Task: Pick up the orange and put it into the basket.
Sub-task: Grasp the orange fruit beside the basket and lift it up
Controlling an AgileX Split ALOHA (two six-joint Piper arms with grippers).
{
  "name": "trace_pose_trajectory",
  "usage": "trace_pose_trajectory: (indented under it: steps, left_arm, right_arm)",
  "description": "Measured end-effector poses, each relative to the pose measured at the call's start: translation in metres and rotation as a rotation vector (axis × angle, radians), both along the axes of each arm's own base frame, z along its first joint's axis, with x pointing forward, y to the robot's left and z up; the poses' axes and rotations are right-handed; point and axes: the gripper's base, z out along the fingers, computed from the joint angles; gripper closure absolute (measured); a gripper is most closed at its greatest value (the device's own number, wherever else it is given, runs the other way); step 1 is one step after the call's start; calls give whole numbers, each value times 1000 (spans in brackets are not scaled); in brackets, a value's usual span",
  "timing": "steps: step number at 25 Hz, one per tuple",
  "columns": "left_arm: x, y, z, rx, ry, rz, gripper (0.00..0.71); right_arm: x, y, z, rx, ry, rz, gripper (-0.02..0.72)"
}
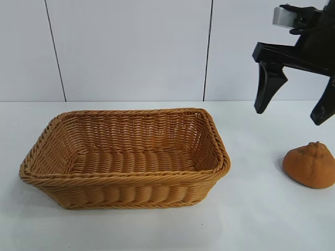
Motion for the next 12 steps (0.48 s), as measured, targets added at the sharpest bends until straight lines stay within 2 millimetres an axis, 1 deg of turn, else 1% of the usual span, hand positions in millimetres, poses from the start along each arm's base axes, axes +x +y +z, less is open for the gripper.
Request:
trace_pose_trajectory:
  steps: [2, 4, 6, 11, 12]
  left_arm:
    - [0, 0, 0, 0, 0, 0, 185]
    - [0, 0, 0, 0, 0, 0, 185]
    - [0, 0, 0, 0, 0, 0, 185]
    - [0, 0, 0, 0, 0, 0, 185]
    - [0, 0, 0, 0, 0, 0, 185]
  right_arm:
    - [4, -17, -3, -1, -3, -48, 93]
    - [6, -25, -8, -3, 8, -65, 93]
    - [8, -28, -14, -2, 18, -71, 93]
    - [19, -28, -29, -1, 8, -76, 93]
    - [19, -28, -29, -1, 8, -76, 93]
